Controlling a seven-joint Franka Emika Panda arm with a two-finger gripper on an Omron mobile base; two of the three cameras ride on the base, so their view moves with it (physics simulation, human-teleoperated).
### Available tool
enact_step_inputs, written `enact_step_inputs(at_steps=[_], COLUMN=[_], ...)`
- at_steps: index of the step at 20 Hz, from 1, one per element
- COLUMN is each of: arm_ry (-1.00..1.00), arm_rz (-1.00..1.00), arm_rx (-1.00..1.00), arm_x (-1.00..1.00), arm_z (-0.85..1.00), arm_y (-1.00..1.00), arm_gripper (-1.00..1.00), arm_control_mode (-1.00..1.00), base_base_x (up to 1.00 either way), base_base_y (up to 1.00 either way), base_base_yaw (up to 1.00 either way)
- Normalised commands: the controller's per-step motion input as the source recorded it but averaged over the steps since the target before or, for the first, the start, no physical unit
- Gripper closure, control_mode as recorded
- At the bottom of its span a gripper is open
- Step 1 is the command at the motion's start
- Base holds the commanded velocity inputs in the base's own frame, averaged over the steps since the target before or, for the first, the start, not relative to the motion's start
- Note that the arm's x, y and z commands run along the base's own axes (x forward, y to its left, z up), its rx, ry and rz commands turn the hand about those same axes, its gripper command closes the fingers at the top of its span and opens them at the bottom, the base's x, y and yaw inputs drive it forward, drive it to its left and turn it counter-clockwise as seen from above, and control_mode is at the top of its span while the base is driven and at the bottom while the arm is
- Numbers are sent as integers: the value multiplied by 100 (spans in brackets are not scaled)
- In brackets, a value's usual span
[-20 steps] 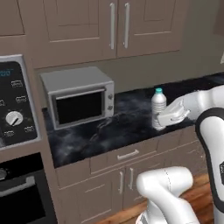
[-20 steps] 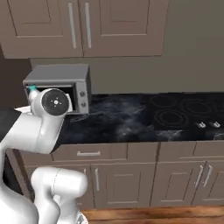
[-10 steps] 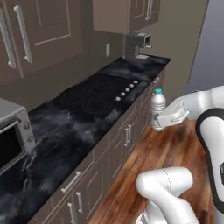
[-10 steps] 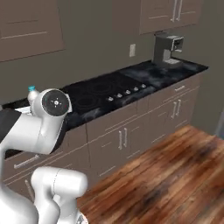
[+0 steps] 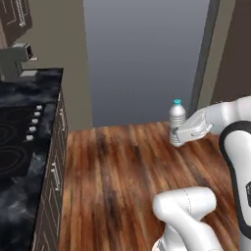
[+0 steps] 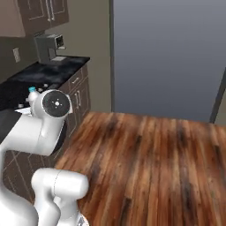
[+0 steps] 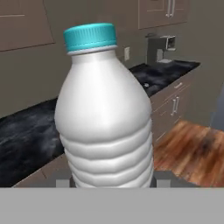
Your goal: Place the drinks on the dining counter in a tight cluster.
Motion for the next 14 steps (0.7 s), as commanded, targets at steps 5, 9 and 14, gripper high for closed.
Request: enact_step_inputs(at_steps=[5,9,14], arm_ry=[0,0,0], arm_rz=[0,0,0], arm_rx=[0,0,0], arm_x=[0,0,0], arm_z=[0,0,0], arm_y=[0,0,0], arm_gripper=[100,100,100], arm_control_mode=[100,100,100], base_base_x=[0,1,83], base_base_y=[0,6,77], base_base_yaw=[-100,-98,-67])
